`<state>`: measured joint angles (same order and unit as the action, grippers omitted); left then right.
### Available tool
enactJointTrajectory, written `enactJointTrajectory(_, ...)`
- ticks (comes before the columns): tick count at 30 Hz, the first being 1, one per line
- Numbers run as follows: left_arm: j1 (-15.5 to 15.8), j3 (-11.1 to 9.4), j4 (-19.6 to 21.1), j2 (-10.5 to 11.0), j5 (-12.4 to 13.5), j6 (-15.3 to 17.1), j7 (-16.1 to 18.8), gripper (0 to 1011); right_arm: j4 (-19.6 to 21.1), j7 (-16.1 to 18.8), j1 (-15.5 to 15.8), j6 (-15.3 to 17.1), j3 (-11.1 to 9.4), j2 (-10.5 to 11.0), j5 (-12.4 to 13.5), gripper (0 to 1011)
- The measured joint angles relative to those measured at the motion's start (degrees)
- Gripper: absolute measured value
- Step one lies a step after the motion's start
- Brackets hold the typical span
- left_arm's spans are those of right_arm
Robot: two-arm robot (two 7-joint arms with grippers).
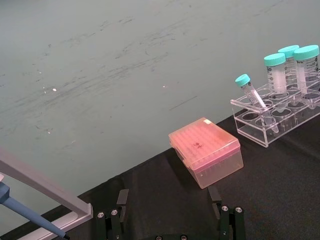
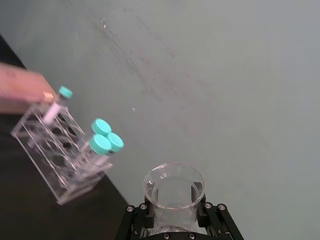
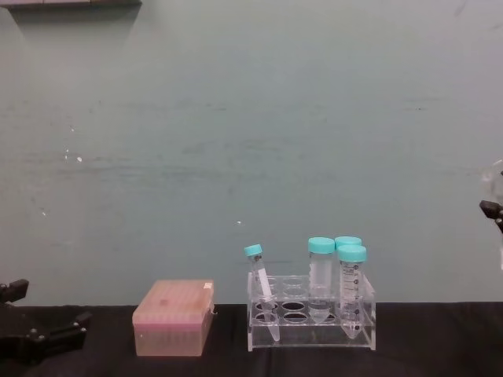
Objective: Pick up the beaker with the right gripper, shake it three times, and then put it down.
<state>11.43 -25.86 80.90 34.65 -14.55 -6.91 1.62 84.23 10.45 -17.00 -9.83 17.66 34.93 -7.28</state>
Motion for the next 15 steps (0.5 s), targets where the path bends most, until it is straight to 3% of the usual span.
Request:
enactJointTrajectory(6, 0.0, 0.0, 0.0, 0.0, 0.0, 0.0, 0.0, 1000, 2.33, 6.78, 1.52, 7.14, -3.97, -3.14, 12.22, 452)
enactJointTrajectory(9, 0.0, 0.0, 0.0, 0.0, 0.0, 0.0, 0.0, 1000, 3.97, 10.78, 2.41, 15.55, -7.69, -6.57, 22.62, 453)
enactJointTrajectory(12, 0.0, 0.0, 0.0, 0.0, 0.0, 0.0, 0.0, 1000, 4.66, 11.57, 2.66, 20.72, -9.35, -8.33, 27.7, 452)
enactJointTrajectory(13, 0.0, 0.0, 0.0, 0.0, 0.0, 0.0, 0.0, 1000, 4.92, 11.61, 2.73, 23.56, -10.21, -9.32, 30.48, 452)
enactJointTrajectory(15, 0.0, 0.0, 0.0, 0.0, 0.0, 0.0, 0.0, 1000, 5.14, 11.57, 2.79, 25.69, -10.73, -9.95, 32.44, 452)
